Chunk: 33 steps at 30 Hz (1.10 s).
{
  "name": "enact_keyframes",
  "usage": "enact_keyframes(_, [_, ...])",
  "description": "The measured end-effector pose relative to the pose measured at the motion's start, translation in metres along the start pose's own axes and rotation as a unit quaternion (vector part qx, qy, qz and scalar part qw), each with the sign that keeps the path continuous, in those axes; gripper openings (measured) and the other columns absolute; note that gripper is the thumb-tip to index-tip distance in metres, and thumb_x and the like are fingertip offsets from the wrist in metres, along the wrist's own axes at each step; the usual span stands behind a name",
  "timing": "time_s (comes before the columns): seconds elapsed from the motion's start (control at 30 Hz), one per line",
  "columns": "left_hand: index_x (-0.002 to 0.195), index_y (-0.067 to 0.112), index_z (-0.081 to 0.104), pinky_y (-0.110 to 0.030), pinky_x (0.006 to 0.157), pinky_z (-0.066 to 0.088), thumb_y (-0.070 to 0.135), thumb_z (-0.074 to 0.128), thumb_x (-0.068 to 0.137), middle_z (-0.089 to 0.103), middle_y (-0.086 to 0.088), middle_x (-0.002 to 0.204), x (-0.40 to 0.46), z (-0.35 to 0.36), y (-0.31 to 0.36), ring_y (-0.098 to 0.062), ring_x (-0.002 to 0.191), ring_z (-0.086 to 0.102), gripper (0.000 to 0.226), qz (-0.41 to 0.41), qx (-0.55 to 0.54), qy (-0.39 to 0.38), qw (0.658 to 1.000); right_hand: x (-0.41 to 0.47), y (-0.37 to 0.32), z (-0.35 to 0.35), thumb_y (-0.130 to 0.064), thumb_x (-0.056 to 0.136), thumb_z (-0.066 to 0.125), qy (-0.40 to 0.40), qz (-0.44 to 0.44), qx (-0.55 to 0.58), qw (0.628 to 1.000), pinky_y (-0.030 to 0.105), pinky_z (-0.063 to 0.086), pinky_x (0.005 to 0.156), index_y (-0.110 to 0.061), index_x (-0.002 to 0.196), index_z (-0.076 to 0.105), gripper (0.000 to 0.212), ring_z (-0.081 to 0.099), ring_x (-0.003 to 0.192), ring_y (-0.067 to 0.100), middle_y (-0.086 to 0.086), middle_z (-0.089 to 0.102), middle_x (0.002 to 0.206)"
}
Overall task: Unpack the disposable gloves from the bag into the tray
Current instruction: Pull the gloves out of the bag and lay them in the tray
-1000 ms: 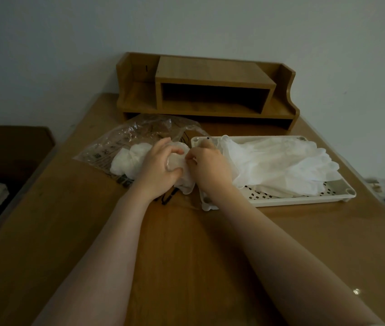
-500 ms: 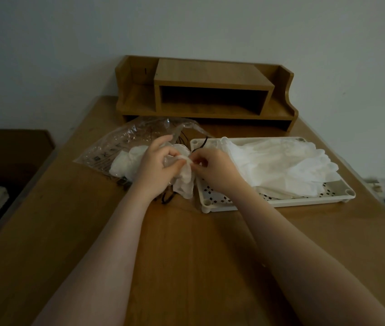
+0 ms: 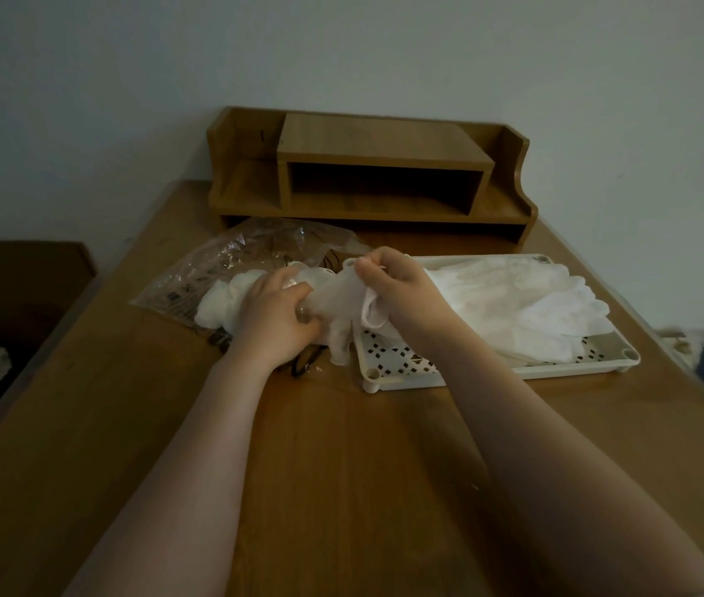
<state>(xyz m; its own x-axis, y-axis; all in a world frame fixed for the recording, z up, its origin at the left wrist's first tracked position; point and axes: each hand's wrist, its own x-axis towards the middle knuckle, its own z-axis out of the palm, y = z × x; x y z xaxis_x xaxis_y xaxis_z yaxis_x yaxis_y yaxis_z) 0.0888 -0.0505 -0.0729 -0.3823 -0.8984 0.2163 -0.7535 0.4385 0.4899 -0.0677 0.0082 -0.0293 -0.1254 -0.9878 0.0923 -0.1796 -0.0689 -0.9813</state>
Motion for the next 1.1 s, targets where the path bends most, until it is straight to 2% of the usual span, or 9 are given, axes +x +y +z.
enact_keyframes(0.1, [0.098,0.007,0.061,-0.038,0.102,0.030,0.022,0.060,0.086,0.038,-0.010,0.143,0.000,-0.001,-0.003,-0.028,0.129,0.033,0.019,-0.014,0.048,0.038,0.998,0.004,0.003,-0.003,-0.015,0.089,0.058,-0.026,0.040,0.272,0.961,0.032,0.046,0.064,-0.012,0.078,0.051,0.013,0.052,0.067,0.019,0.005,0.054,0.074])
enact_keyframes(0.23, [0.109,0.006,0.062,-0.040,0.106,0.030,0.028,0.057,0.088,0.040,-0.012,0.142,0.000,0.002,-0.004,-0.029,0.129,0.035,0.031,-0.032,0.100,0.052,0.993,0.004,0.001,-0.008,-0.019,0.076,0.071,-0.004,0.041,0.431,0.902,0.033,0.049,0.070,-0.014,0.080,0.055,0.017,0.054,0.080,0.024,0.006,0.055,0.078])
enact_keyframes(0.33, [0.111,0.007,0.061,-0.041,0.108,0.028,0.031,0.057,0.088,0.039,-0.012,0.142,0.001,0.001,-0.007,-0.030,0.131,0.033,0.034,-0.065,0.131,0.036,0.989,0.000,-0.010,-0.020,-0.019,0.082,0.063,0.035,0.044,0.558,0.828,0.026,0.057,0.062,-0.006,0.082,0.061,0.013,0.063,0.066,0.018,0.007,0.061,0.072])
enact_keyframes(0.43, [0.125,0.011,0.054,-0.044,0.112,0.022,0.031,0.056,0.088,0.031,-0.011,0.148,0.001,-0.005,-0.003,-0.031,0.136,0.025,0.042,-0.080,0.120,0.013,0.989,-0.003,-0.020,-0.036,-0.015,0.086,0.056,0.004,-0.006,0.624,0.782,0.027,0.059,0.064,-0.007,0.074,0.068,0.019,0.067,0.063,0.017,0.007,0.064,0.068])
enact_keyframes(0.57, [0.144,0.024,0.029,-0.049,0.117,0.001,0.026,0.059,0.085,0.003,-0.004,0.158,-0.005,-0.026,0.034,-0.026,0.144,-0.007,0.066,-0.052,0.042,0.029,0.997,-0.012,-0.028,-0.057,0.000,0.075,0.059,-0.082,-0.053,0.624,0.775,0.038,0.057,0.083,0.005,0.094,0.069,0.022,0.070,0.089,0.028,0.017,0.072,0.091])
enact_keyframes(0.7, [0.140,0.023,0.037,-0.039,0.117,0.014,0.022,0.056,0.080,0.022,0.005,0.153,-0.019,-0.042,0.099,-0.012,0.143,0.011,0.062,0.119,-0.191,0.118,0.967,-0.016,-0.043,-0.080,-0.007,0.086,0.052,-0.028,-0.068,0.524,0.849,0.026,0.058,0.071,-0.002,0.091,0.072,0.021,0.071,0.083,0.016,0.007,0.073,0.087])
enact_keyframes(0.8, [0.128,0.031,0.046,-0.027,0.099,0.043,0.040,0.067,0.077,0.053,0.015,0.129,-0.022,-0.050,0.146,0.001,0.120,0.049,0.055,0.136,-0.388,0.006,0.911,-0.024,-0.054,-0.086,-0.020,0.083,0.060,0.001,-0.098,0.332,0.938,0.023,0.054,0.064,-0.005,0.081,0.062,0.015,0.063,0.064,0.012,0.001,0.065,0.070])
enact_keyframes(0.93, [0.106,0.033,0.051,-0.015,0.066,0.046,0.043,0.068,0.081,0.058,0.018,0.095,-0.012,-0.057,0.184,0.002,0.085,0.058,0.032,0.112,-0.289,0.028,0.950,-0.033,-0.062,-0.100,-0.016,0.088,0.062,0.082,-0.116,0.070,0.987,0.032,0.053,0.075,0.002,0.091,0.065,0.019,0.061,0.077,0.022,0.018,0.065,0.087])
enact_keyframes(1.1, [0.084,0.026,0.057,-0.029,0.071,0.051,0.034,0.062,0.089,0.063,0.007,0.080,0.001,-0.063,0.206,-0.010,0.075,0.061,0.011,0.129,-0.290,0.015,0.948,-0.040,-0.066,-0.130,-0.018,0.092,0.055,0.036,-0.126,0.046,0.990,0.030,0.052,0.079,-0.005,0.108,0.067,0.023,0.064,0.093,0.023,0.013,0.067,0.101])
